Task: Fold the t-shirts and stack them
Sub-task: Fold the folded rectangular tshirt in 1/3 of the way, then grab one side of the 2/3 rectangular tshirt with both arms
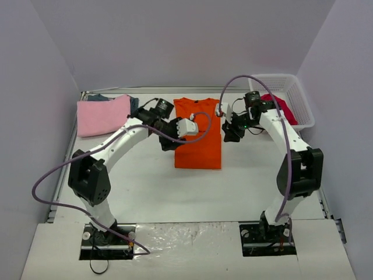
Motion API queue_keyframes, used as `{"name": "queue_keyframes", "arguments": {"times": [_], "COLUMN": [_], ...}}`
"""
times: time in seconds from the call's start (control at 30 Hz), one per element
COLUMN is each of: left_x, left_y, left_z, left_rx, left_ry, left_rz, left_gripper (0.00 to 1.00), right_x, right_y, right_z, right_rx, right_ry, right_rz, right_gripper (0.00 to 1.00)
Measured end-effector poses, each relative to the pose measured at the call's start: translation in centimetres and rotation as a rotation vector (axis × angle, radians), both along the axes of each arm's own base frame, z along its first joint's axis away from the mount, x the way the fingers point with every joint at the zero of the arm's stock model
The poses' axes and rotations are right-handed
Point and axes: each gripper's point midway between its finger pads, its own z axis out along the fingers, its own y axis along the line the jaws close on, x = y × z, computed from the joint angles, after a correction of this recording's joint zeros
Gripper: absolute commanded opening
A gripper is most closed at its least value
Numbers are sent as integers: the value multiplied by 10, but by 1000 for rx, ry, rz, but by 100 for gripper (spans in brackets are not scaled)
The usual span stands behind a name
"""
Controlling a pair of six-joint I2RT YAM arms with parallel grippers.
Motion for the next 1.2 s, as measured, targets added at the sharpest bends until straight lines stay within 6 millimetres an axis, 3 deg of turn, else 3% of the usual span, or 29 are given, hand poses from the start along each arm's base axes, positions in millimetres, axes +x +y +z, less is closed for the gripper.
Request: {"name": "queue_keyframes", "arguments": {"times": [0.17, 0.33, 0.43, 0.63, 0.8, 0.93, 1.2], "left_x": [-53, -61, -60, -68, -70, -72, -73], "left_y": [-2, 23, 29, 0, -7, -8, -14], "left_z": [-43, -88, -89, -74, -70, -77, -92], "left_rx": [80, 179, 212, 150, 107, 100, 104], "left_ry": [-21, -39, -141, -271, -268, -271, -259], "left_rz": [-35, 52, 76, 37, 43, 37, 21], "left_gripper": [57, 59, 59, 59, 58, 58, 58], "right_x": [-52, -52, -44, -33, -24, -23, -23], "right_y": [-8, -22, -28, -49, -64, -69, -69], "right_z": [-5, -14, -16, -26, -42, -52, -52], "right_rx": [9, -41, -48, -58, -70, -83, -83], "right_ry": [86, 138, 133, 144, 177, 202, 202], "right_rz": [-79, -282, -368, -494, -559, -576, -576], "right_gripper": [40, 41, 42, 40, 40, 40, 40]}}
